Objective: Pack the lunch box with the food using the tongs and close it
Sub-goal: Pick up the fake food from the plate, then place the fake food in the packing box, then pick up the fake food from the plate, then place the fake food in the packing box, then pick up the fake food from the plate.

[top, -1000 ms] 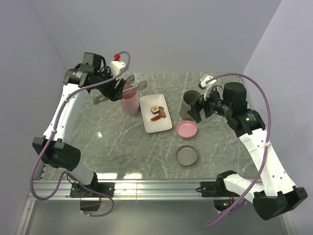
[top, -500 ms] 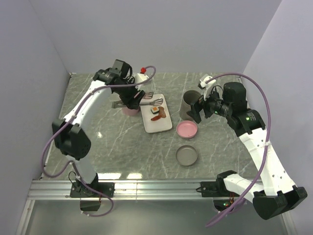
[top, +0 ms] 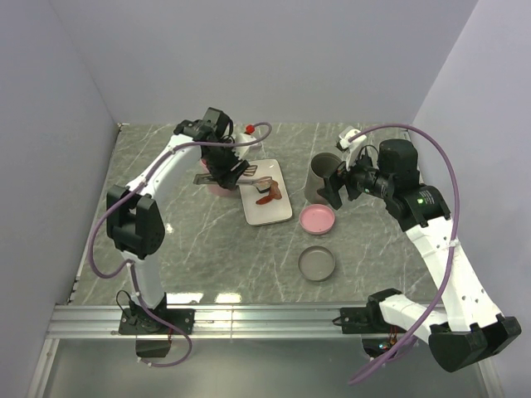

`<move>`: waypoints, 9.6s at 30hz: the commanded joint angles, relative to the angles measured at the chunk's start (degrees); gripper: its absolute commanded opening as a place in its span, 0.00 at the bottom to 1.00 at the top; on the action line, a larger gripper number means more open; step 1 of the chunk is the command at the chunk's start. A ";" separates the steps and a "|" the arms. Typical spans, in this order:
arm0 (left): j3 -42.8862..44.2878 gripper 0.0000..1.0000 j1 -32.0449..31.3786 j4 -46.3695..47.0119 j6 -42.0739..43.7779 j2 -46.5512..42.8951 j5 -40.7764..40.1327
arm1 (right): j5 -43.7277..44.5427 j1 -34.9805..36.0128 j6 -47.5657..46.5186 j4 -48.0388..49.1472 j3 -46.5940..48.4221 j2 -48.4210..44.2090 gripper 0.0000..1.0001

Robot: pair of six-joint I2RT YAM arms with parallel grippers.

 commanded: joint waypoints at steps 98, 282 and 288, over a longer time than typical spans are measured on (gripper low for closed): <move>-8.28 0.33 16.33 4.57 -7.82 -23.43 3.27 | -6.56 -2.38 4.72 -4.32 6.08 5.60 1.00; -8.62 0.53 -7.77 16.97 -20.66 -20.26 1.67 | -21.60 -27.08 19.66 -0.28 12.84 11.49 1.00; -11.96 0.54 -6.79 15.03 -21.53 -18.60 -2.18 | -15.36 -23.83 14.22 -3.97 15.83 12.37 1.00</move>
